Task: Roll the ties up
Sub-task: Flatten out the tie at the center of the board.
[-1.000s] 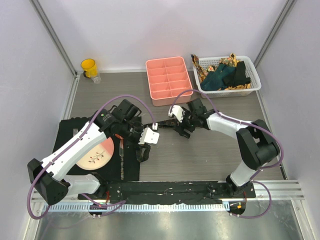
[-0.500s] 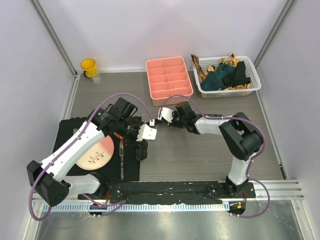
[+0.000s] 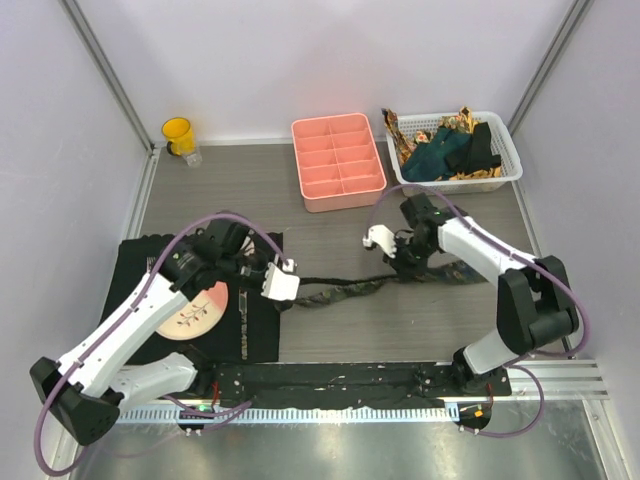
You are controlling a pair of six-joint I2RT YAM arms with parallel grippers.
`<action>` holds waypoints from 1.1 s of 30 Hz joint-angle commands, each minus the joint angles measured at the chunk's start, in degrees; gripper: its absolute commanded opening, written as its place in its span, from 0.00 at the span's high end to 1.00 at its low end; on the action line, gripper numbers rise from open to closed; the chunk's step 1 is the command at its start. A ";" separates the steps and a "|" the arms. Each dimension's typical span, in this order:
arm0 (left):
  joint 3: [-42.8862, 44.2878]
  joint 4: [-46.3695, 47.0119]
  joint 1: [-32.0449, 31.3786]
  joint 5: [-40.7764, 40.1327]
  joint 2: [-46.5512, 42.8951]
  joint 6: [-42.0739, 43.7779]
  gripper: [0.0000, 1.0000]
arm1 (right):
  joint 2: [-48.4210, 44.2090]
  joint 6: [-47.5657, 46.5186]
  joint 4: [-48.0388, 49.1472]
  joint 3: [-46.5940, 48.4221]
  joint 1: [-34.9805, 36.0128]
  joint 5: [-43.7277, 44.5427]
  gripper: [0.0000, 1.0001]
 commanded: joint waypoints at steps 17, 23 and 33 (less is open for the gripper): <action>-17.04 -18.79 0.21 -6.48 -16.63 43.45 0.33 | 27.32 -11.76 -34.14 15.76 -17.83 -3.64 0.99; -11.70 -7.91 0.21 -3.32 -11.48 18.53 0.15 | 28.91 -11.23 -35.38 17.09 -17.83 -4.97 0.99; 1.49 14.50 -8.31 -4.20 12.87 -16.12 0.13 | 32.33 -7.36 -33.53 20.59 -16.95 -8.47 0.99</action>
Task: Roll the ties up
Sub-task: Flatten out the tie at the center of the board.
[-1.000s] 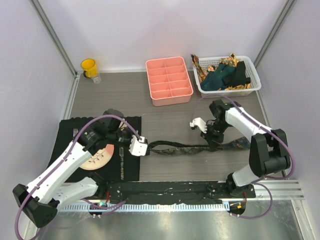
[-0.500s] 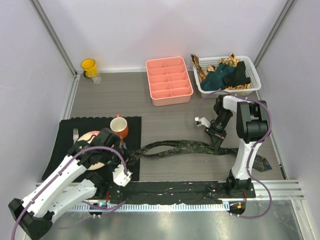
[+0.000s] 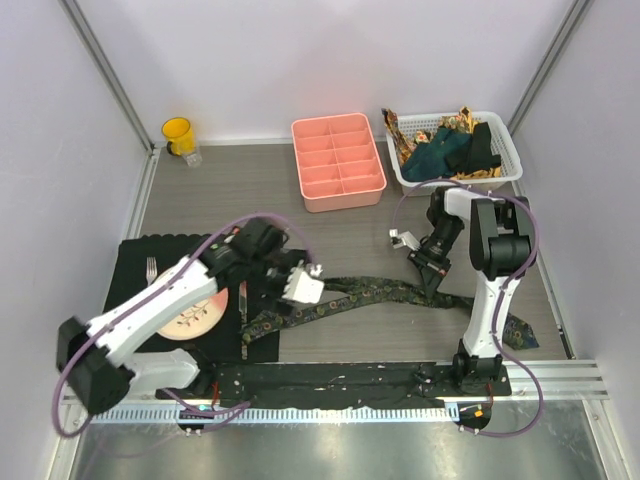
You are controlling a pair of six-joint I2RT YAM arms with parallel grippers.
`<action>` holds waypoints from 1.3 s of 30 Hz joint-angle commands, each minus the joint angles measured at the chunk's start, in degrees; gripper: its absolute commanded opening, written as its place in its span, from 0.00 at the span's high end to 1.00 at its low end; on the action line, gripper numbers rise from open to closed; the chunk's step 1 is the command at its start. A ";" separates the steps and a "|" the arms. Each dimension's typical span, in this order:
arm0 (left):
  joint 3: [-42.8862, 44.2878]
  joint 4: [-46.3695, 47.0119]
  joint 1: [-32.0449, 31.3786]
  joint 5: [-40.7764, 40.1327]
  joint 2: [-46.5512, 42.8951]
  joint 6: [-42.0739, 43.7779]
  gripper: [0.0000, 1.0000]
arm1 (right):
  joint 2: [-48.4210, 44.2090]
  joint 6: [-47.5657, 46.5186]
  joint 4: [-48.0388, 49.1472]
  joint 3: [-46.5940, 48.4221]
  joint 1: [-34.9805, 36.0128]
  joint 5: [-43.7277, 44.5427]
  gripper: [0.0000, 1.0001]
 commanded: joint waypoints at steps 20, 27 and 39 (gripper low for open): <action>6.10 35.80 -6.47 0.87 28.58 -41.05 0.21 | -18.74 5.49 -8.66 9.07 -17.88 8.19 0.15; 6.18 38.09 -6.47 -3.00 30.69 -52.12 0.18 | -48.95 4.17 10.39 -16.77 -24.32 13.05 0.01; 8.91 36.69 -6.38 -9.86 35.35 -64.27 0.18 | -64.20 3.91 26.22 -39.73 -22.47 17.35 0.01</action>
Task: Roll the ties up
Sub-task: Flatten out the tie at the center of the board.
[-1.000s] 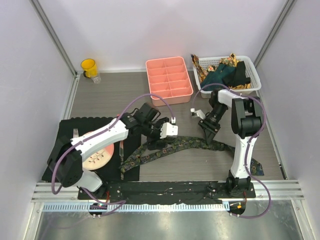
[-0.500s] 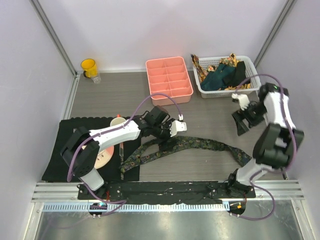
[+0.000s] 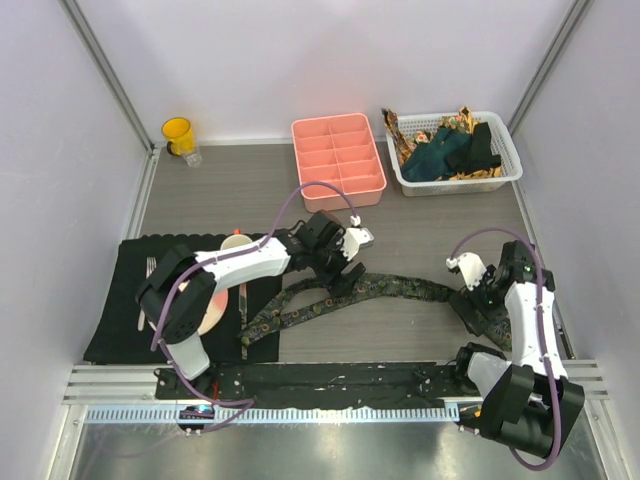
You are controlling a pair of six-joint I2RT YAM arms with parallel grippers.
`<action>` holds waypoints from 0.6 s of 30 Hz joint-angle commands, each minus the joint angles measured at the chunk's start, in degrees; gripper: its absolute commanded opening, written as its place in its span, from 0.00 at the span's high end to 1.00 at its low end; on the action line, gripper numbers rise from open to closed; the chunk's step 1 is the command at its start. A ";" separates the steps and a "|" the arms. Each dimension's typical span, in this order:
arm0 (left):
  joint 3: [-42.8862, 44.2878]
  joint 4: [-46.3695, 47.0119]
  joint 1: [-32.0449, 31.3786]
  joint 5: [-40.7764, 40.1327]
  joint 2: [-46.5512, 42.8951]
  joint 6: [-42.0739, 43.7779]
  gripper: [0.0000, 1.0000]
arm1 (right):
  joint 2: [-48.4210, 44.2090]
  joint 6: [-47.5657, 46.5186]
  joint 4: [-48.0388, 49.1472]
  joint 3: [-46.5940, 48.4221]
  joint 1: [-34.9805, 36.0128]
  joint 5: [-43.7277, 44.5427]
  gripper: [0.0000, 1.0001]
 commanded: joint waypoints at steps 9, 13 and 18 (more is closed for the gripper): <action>4.26 -4.37 0.53 -2.08 6.11 -4.27 0.42 | 10.45 3.70 16.32 -3.78 1.07 6.73 0.33; 5.49 -7.09 0.88 -1.29 8.66 -1.73 0.63 | 16.34 4.23 14.40 2.45 0.89 7.35 0.85; 6.46 -10.25 1.32 -1.20 10.95 1.78 0.84 | 22.06 -2.34 2.11 11.68 -0.07 2.88 0.99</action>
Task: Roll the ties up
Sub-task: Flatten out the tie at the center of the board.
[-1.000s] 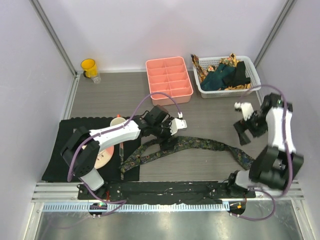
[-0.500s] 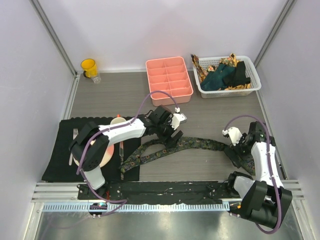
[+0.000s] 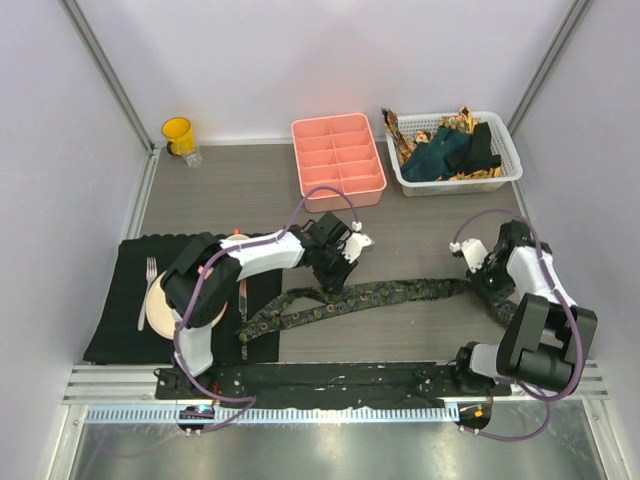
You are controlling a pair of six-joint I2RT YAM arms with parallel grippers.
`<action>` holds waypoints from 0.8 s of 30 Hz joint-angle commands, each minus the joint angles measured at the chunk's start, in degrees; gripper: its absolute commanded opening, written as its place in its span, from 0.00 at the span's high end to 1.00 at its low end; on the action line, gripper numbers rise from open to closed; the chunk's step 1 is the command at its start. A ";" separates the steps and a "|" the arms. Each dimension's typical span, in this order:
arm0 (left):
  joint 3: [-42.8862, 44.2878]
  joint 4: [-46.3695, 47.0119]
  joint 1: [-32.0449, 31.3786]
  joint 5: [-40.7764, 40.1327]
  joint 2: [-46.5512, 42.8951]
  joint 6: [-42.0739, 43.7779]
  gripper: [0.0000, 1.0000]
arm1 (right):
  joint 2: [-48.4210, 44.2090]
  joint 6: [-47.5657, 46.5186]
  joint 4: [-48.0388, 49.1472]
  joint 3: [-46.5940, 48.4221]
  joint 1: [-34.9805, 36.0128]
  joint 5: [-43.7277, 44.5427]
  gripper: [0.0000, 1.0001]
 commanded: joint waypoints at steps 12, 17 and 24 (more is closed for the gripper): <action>1.02 -8.29 1.19 0.77 3.37 9.23 0.98 | 36.14 -18.17 -36.53 34.82 -0.58 0.28 0.99; 0.58 -9.17 1.10 1.03 3.72 10.37 0.99 | 43.19 -19.85 -36.53 42.21 -1.45 1.26 0.94; 1.45 -10.05 1.28 1.21 4.51 11.25 0.99 | 44.62 -13.86 -36.44 56.27 -6.18 -12.08 0.40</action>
